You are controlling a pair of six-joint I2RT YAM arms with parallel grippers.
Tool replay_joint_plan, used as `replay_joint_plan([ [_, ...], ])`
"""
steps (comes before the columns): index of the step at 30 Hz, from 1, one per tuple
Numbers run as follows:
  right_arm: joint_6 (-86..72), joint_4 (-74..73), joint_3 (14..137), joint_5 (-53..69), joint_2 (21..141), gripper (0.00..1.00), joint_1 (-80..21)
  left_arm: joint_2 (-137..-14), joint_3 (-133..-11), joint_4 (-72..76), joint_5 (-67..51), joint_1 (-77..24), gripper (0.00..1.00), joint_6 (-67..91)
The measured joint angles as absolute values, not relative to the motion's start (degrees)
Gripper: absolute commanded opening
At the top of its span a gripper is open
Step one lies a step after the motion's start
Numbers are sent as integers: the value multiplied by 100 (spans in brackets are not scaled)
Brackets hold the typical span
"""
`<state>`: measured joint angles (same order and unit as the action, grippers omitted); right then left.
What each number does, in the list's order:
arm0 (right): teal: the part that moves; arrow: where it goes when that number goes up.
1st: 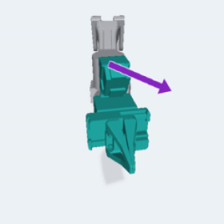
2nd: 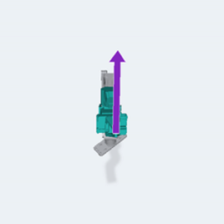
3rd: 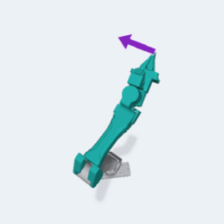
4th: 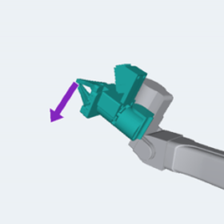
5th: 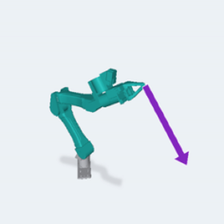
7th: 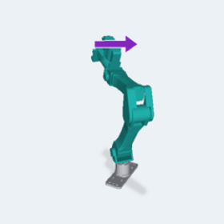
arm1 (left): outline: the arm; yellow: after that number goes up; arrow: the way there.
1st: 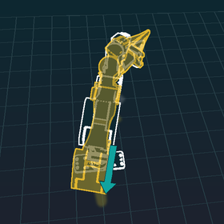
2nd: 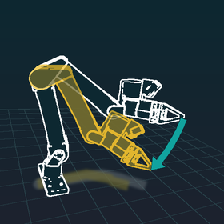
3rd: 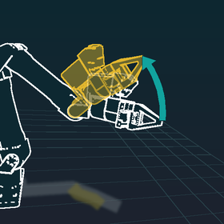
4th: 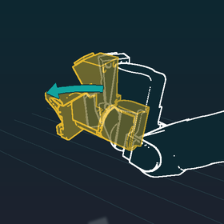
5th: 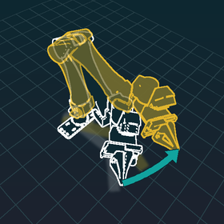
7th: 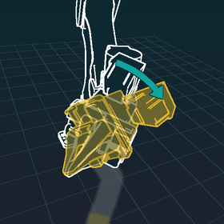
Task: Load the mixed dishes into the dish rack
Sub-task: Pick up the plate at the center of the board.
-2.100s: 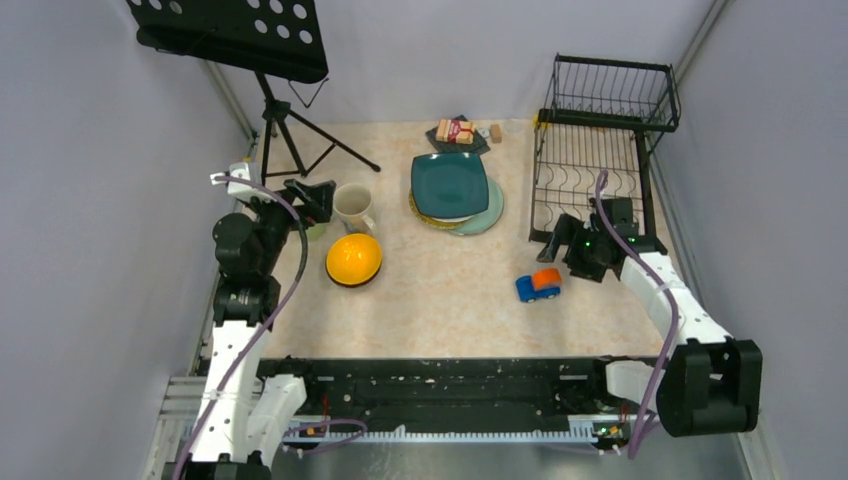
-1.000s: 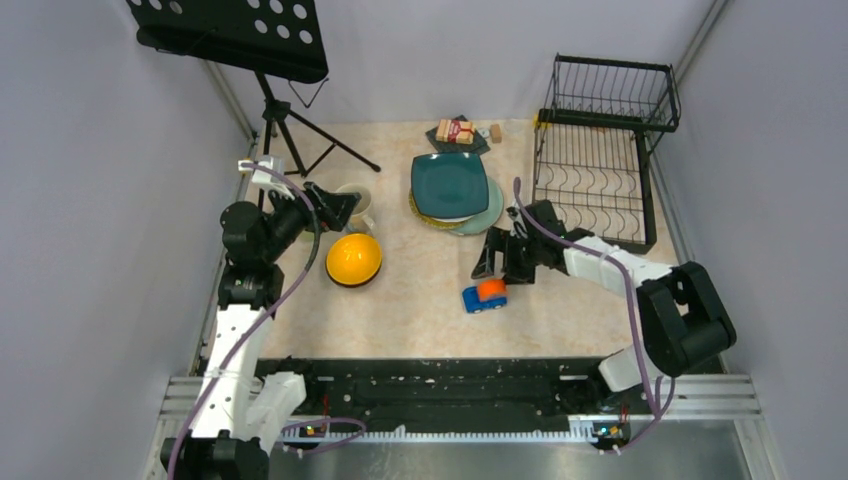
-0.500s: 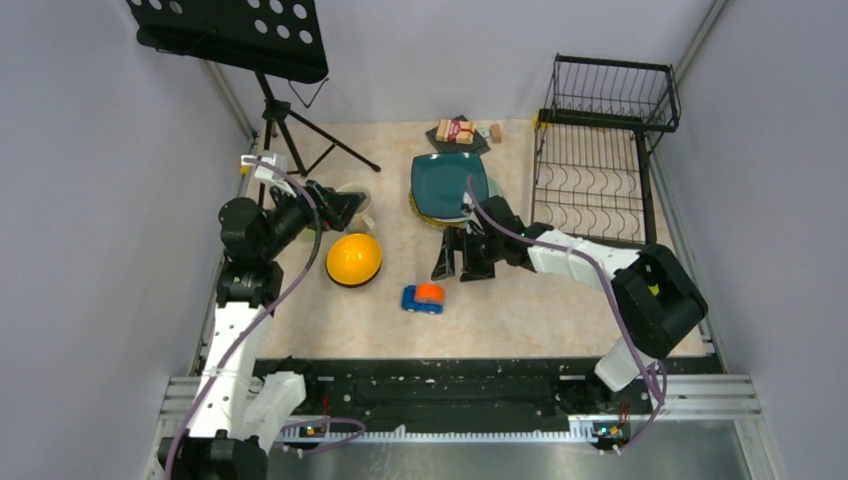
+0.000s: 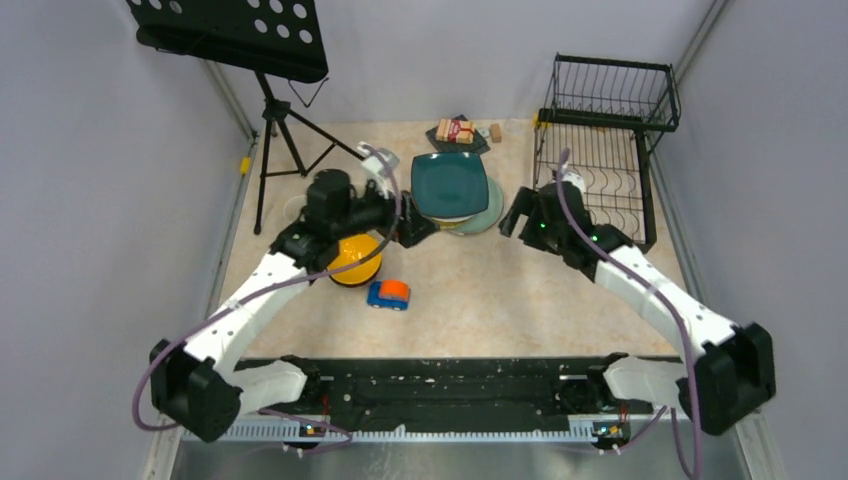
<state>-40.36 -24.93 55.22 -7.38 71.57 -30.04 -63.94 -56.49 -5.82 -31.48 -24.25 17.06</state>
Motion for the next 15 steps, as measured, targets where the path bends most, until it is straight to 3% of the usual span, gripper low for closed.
replay_joint_plan([
  [8,-4567,-2604,4908,-1962,5655,86,-2877,-7625,-5743,-934,-2366,-3730,91,1636],
  [15,-4512,-2670,4871,-2421,5465,86,-2864,-8117,-5596,-1160,-1518,-4021,89,1820],
])
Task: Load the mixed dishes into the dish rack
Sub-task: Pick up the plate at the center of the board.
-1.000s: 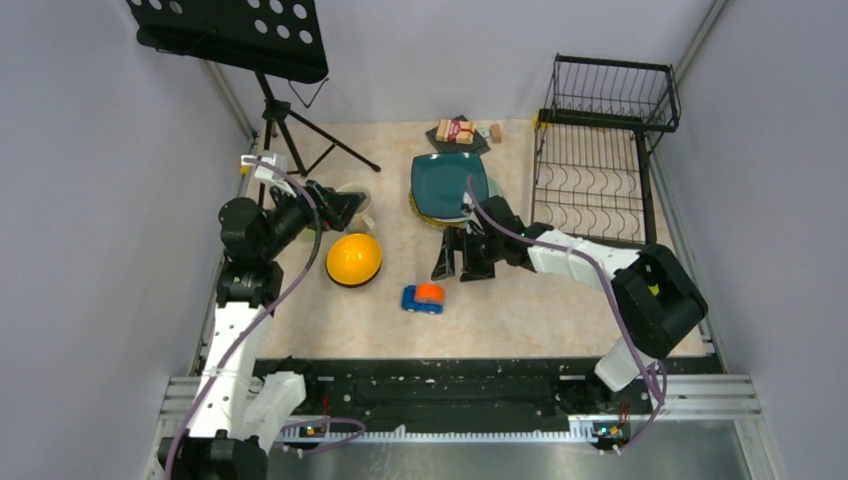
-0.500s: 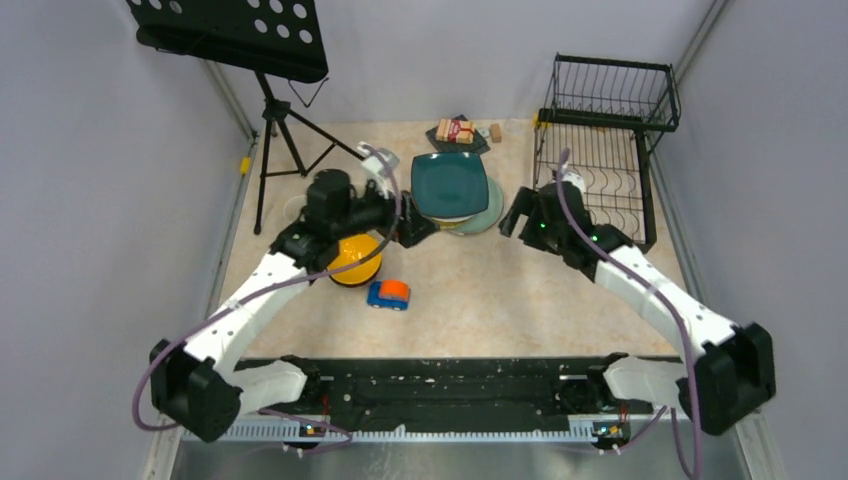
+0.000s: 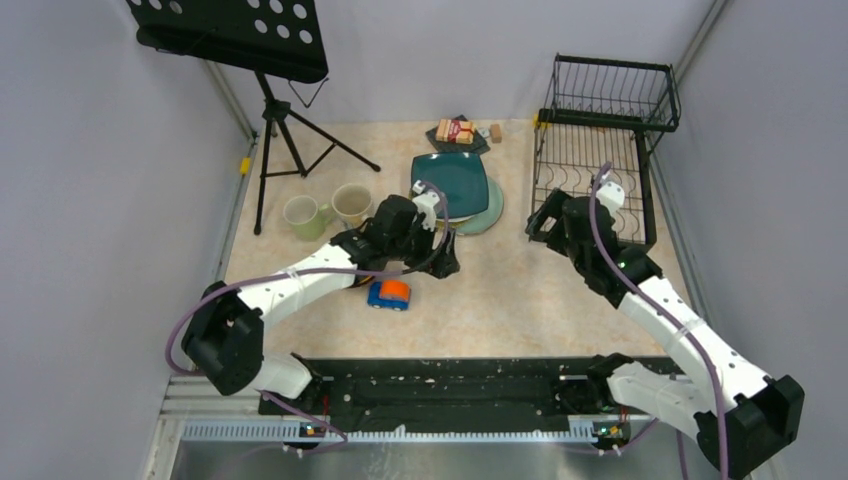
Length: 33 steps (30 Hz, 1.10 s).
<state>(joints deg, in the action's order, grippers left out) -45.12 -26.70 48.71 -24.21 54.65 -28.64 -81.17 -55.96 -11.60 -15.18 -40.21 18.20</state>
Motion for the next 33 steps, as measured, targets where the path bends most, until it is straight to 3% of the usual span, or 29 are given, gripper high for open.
replay_joint_plan([
  [9,-3448,-2993,6058,-1500,6995,87,-1356,-8128,-5188,-1918,-668,-4027,89,1796],
  [19,-2432,-3308,7395,-336,9463,87,-760,-7942,-4584,-2108,-642,-4027,88,1844],
  [27,-2034,-3234,7483,202,9876,85,-733,-7271,-4292,-2167,-504,-4027,89,1931],
  [33,-1916,-3170,7446,296,9922,85,-784,-7264,-4899,-2276,-336,-4027,91,1758],
])
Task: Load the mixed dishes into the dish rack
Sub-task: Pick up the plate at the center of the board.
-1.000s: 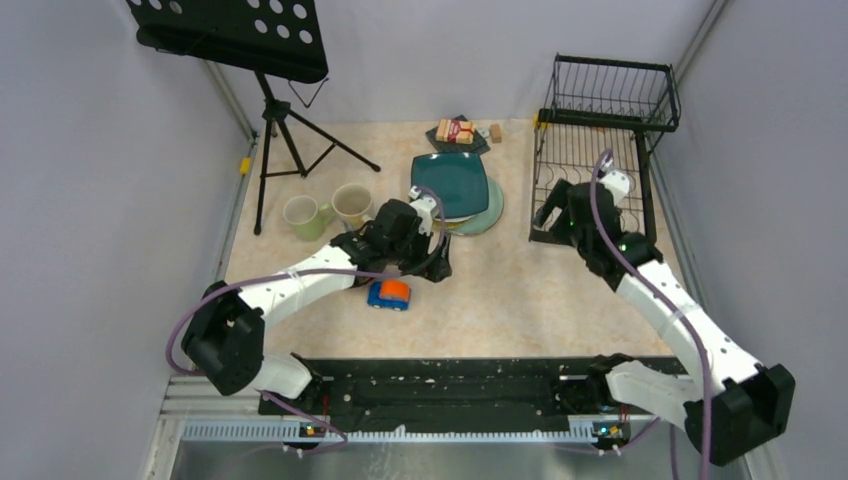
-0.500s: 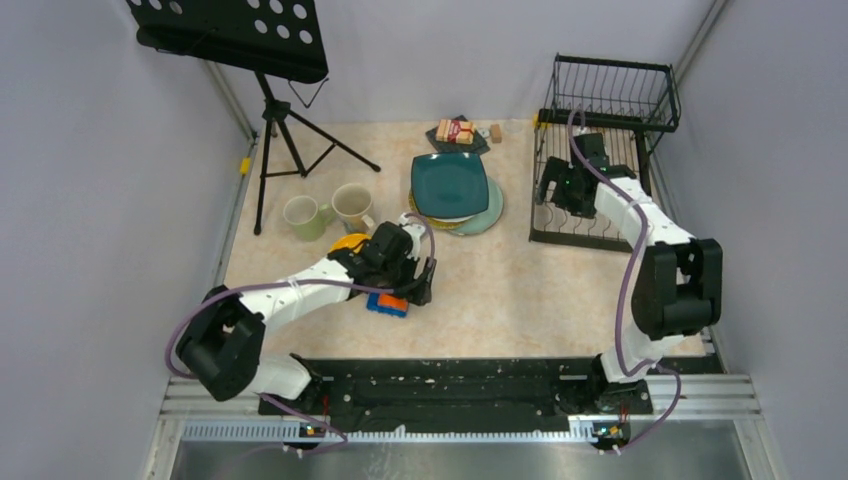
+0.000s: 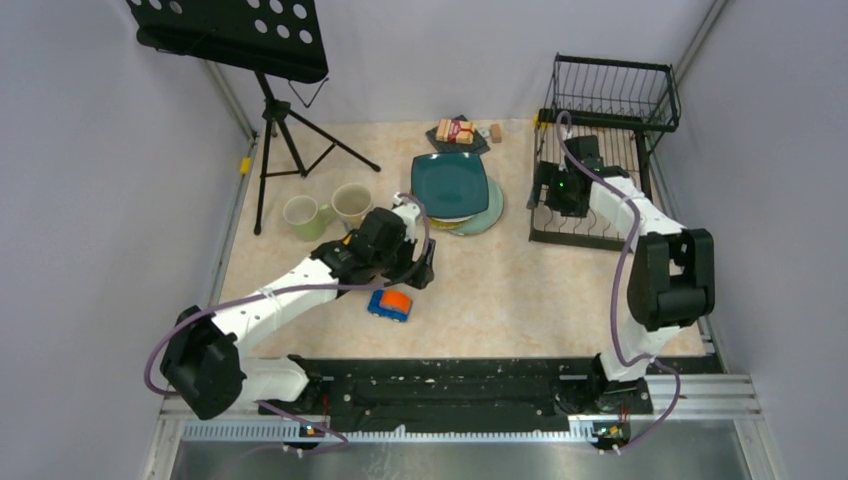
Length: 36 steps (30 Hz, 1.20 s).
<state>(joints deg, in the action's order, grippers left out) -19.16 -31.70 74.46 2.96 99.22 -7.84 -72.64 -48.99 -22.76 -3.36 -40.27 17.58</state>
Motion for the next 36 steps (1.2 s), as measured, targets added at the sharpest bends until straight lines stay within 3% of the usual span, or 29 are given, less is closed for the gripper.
replay_joint_plan([
  [8,-2224,-2043,7155,1079,9157,83,-1135,-7312,-5723,-2067,193,-4027,92,1629],
  [16,-2445,-1861,7205,1374,10213,83,-1422,-6956,-5640,-1916,694,-3972,95,1599],
  [21,-2410,-1942,7201,1210,10239,83,-1500,-6580,-5465,-1691,685,-3800,98,1671],
  [27,-2379,-1946,6884,1214,9937,83,-1498,-6777,-5476,-1479,276,-3280,97,1876],
  [36,-2727,-1911,6309,1516,9061,82,-1485,-8267,-6449,-1345,-838,-2665,90,2047],
])
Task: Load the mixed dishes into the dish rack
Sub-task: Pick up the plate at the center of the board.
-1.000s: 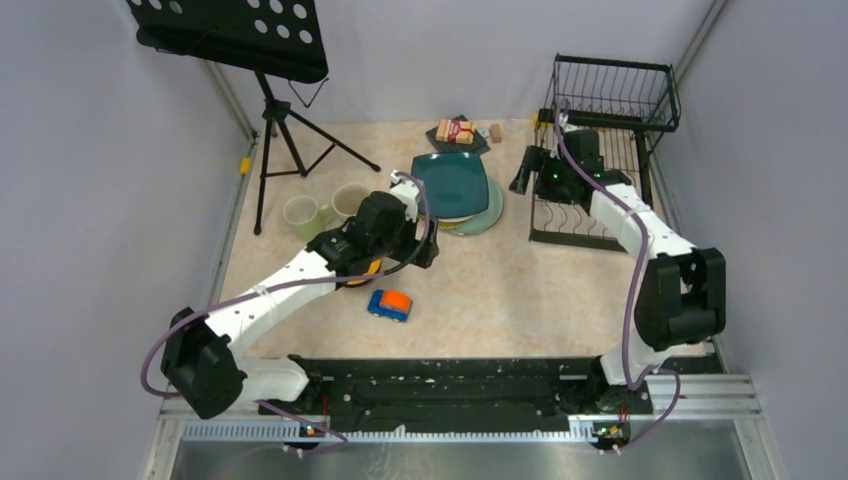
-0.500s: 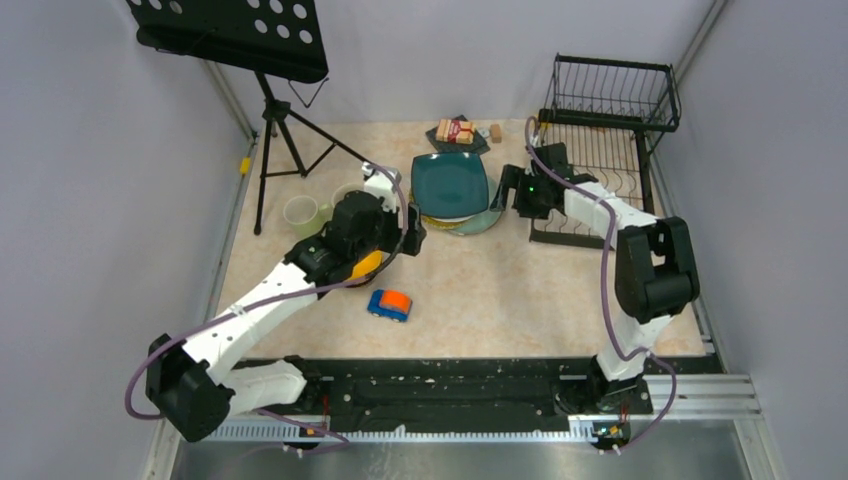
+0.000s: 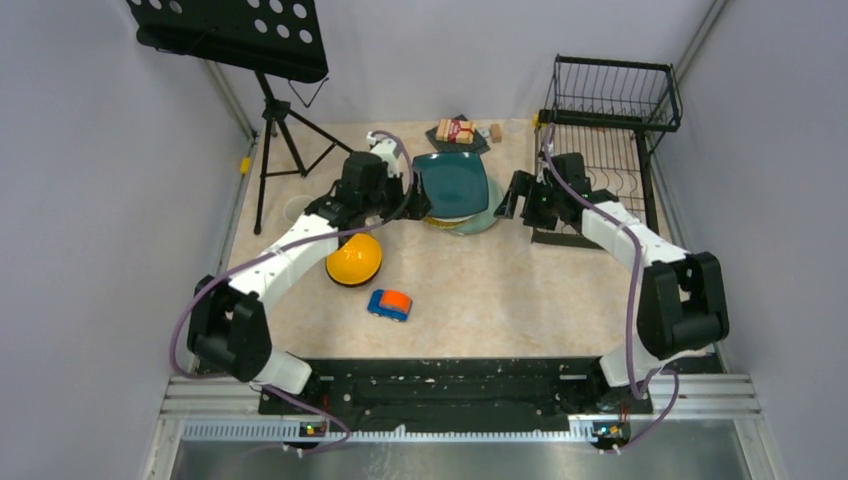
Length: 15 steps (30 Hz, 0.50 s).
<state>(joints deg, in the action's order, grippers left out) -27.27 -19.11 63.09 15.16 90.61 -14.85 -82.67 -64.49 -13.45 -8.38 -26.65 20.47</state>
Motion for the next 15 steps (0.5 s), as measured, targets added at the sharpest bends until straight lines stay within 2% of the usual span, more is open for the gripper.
replay_joint_plan([
  [7,-3227,-1627,5653,1671,8040,81,-1485,-9192,-6967,-1037,-987,-2600,87,2176],
  [15,-3435,-1726,5247,1822,7242,81,-1485,-10230,-7465,-1024,-1332,-2040,83,2250],
])
